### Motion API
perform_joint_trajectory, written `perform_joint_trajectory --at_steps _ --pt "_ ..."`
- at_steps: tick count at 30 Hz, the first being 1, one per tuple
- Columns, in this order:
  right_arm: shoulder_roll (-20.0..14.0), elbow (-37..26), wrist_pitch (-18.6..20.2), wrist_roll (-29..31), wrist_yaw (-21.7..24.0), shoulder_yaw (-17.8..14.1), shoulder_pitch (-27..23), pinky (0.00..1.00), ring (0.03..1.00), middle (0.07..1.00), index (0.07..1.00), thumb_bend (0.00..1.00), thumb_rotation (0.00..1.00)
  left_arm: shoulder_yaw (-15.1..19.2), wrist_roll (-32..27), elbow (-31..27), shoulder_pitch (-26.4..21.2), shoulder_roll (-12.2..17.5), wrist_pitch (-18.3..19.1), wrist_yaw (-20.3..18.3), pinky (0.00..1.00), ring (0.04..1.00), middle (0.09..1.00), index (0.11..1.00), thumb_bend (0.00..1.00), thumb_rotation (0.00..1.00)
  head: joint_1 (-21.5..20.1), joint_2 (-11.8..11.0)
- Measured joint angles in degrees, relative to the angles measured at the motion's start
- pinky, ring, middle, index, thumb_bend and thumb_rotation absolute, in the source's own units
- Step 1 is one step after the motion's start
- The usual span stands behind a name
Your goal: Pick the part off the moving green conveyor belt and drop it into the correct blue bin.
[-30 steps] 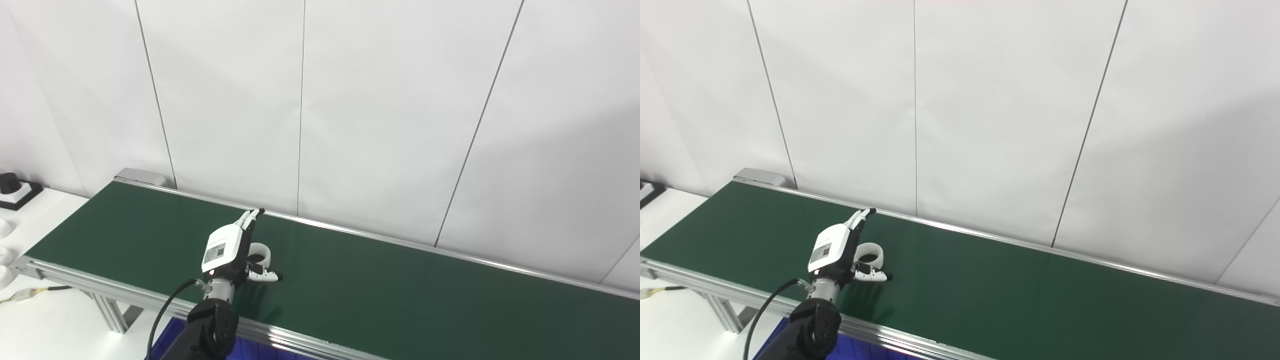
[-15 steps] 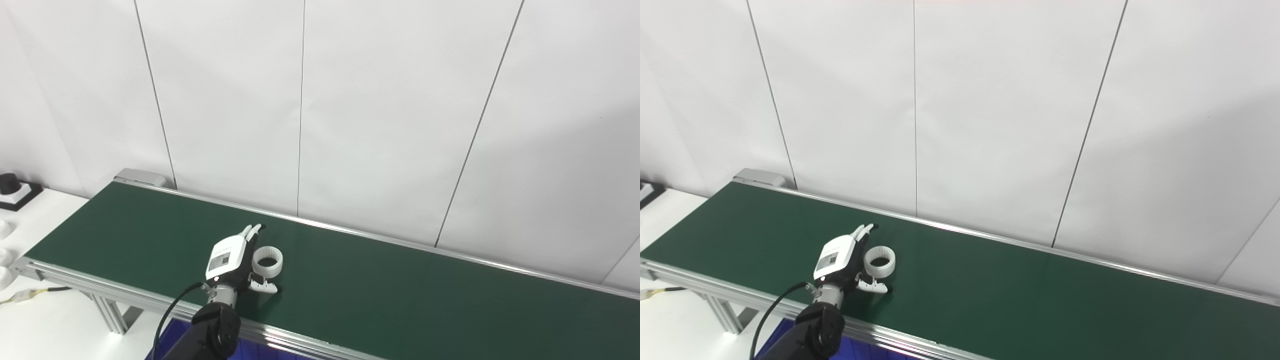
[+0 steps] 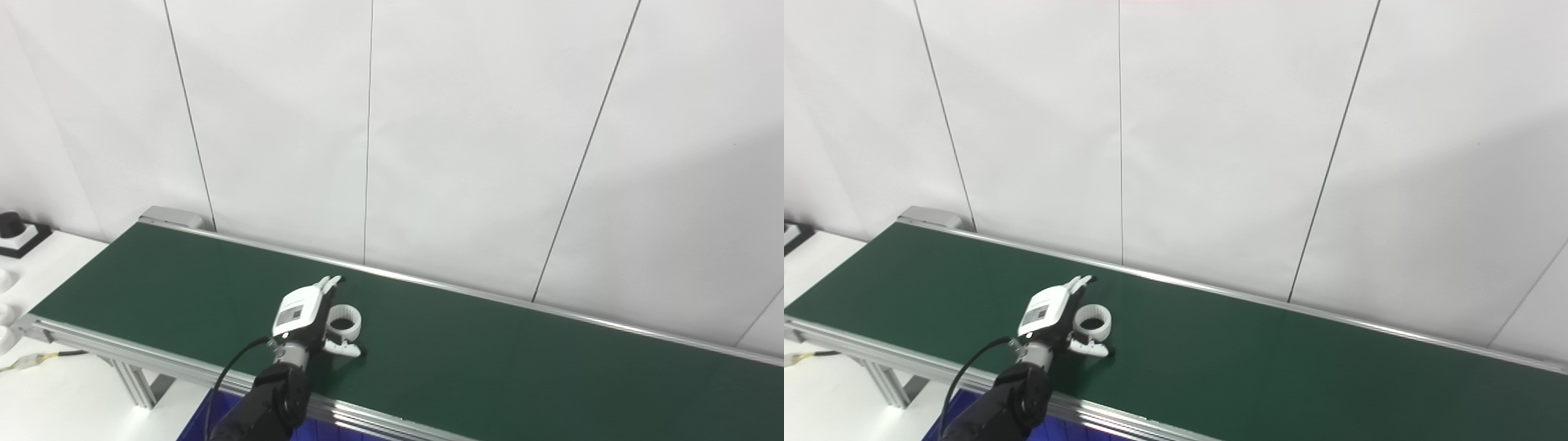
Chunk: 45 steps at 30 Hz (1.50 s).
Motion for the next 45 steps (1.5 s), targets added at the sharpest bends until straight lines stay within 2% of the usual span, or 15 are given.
perform_joint_trajectory --at_steps 6,10,13,15,17,18,19,20,23,26,35,41,42,43,45 --pt "0.1 -1.2 0.0 0.0 -0.5 0.0 0.4 0.69 0.758 0.778 0.832 0.92 0.49 -2.2 0.0 0.1 -2.0 -0.2 -0.6 -2.4 0.91 0.930 0.947 0.894 0.76 0.24 0.1 0.4" --pt "0.2 -1.5 0.0 0.0 -0.6 0.0 0.8 0.69 0.760 0.784 0.835 0.92 0.50 -4.1 0.6 -1.0 -2.0 -0.2 0.9 -4.5 0.87 0.880 0.903 0.858 0.67 0.12 0.3 1.0" --pt "0.2 -1.8 0.0 0.0 -0.6 0.0 0.9 0.69 0.758 0.788 0.837 0.91 0.49 -5.0 1.2 -2.7 -2.0 -0.2 3.0 -5.8 0.77 0.812 0.814 0.788 0.61 0.02 0.4 1.1" --pt "0.3 -2.0 0.0 0.2 -0.6 -0.1 0.8 0.68 0.757 0.789 0.836 0.92 0.49 -5.4 1.4 -4.0 -2.0 -0.2 4.9 -6.8 0.67 0.707 0.718 0.689 0.56 0.00 0.6 1.2" --pt "0.4 -2.2 0.0 0.4 -0.9 -0.1 1.0 0.69 0.759 0.791 0.838 0.91 0.49 -5.7 2.2 -6.1 -1.9 -0.2 8.7 -7.9 0.49 0.545 0.534 0.626 0.54 0.00 0.8 1.4" --pt "0.4 -2.3 0.0 0.5 -0.9 -0.1 1.0 0.69 0.759 0.792 0.838 0.90 0.49 -5.9 3.0 -7.3 -1.8 -0.2 10.8 -8.2 0.48 0.535 0.521 0.620 0.53 0.00 1.1 1.5" --pt "0.4 -2.3 0.0 0.6 -1.0 -0.1 1.1 0.69 0.759 0.794 0.840 0.90 0.50 -6.1 3.6 -8.4 -1.7 -0.1 12.6 -8.7 0.52 0.582 0.561 0.632 0.54 0.00 1.1 1.5" --pt "0.4 -2.3 0.0 0.7 -1.0 -0.1 1.0 0.69 0.759 0.796 0.842 0.90 0.50 -6.4 4.2 -9.8 -1.6 -0.1 15.0 -10.1 0.58 0.662 0.715 0.663 0.56 0.00 1.3 1.4" --pt "0.4 -2.4 0.0 0.7 -1.1 -0.1 1.0 0.68 0.755 0.793 0.841 0.89 0.50 -8.0 5.8 -13.3 -1.7 0.1 20.9 -15.7 0.64 0.749 0.807 0.704 0.60 0.00 1.4 1.5" --pt "0.3 -2.4 0.0 0.8 -1.4 -0.1 1.0 0.68 0.756 0.793 0.841 0.91 0.53 -9.2 6.1 -14.8 -1.8 0.2 24.4 -20.7 0.68 0.808 0.859 0.741 0.66 0.00 1.6 1.5" --pt "0.3 -2.5 0.0 0.8 -1.6 -0.1 1.0 0.66 0.749 0.791 0.840 0.92 0.56 -10.3 7.8 -15.8 -3.3 0.2 27.1 -28.2 0.65 0.868 0.964 0.811 0.69 0.08 1.9 1.5" --pt "0.3 -2.4 0.0 0.8 -1.7 -0.1 0.9 0.66 0.744 0.789 0.839 0.92 0.56 -8.5 9.8 -15.5 -4.8 -0.1 27.5 -34.0 0.56 0.784 0.922 0.771 0.68 0.03 1.8 1.5" --pt "0.3 -2.4 0.0 0.8 -1.8 -0.1 1.0 0.66 0.743 0.788 0.837 0.93 0.56 -8.5 10.1 -15.6 -4.7 -0.1 27.5 -33.9 0.53 0.735 0.865 0.744 0.66 0.02 1.8 1.5" --pt "0.3 -2.4 0.0 0.8 -1.8 -0.1 1.0 0.65 0.739 0.786 0.837 0.93 0.57 -8.5 10.0 -15.7 -4.6 -0.1 27.5 -33.5 0.52 0.677 0.773 0.614 0.58 0.03 1.8 1.4" --pt "0.3 -2.4 0.0 0.5 -2.2 -0.1 0.9 0.65 0.738 0.785 0.837 0.92 0.57 -8.0 9.6 -16.1 -3.8 -0.1 27.3 -31.0 0.51 0.642 0.719 0.544 0.54 0.04 1.8 1.4"
